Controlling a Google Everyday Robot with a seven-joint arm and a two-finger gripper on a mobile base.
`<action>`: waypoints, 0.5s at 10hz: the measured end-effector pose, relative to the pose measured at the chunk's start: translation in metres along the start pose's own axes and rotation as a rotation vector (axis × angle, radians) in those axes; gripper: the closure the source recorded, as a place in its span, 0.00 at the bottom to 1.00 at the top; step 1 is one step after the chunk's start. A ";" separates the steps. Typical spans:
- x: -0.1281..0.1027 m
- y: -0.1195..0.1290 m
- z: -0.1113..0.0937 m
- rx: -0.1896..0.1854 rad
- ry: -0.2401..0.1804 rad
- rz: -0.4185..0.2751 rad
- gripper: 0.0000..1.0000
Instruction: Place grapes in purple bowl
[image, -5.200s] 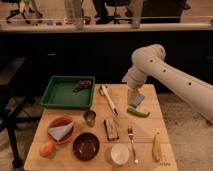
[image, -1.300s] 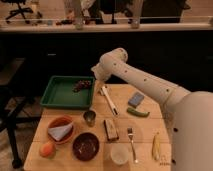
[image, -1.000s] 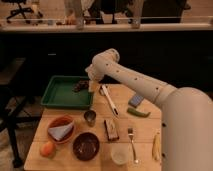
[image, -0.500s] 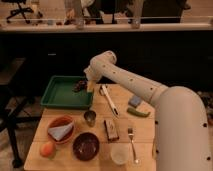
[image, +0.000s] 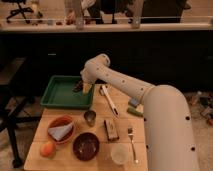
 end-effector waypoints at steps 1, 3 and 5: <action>0.001 -0.001 0.004 0.004 -0.004 0.006 0.20; -0.005 -0.003 0.016 0.006 -0.018 0.013 0.20; -0.006 -0.003 0.027 -0.003 -0.026 0.018 0.20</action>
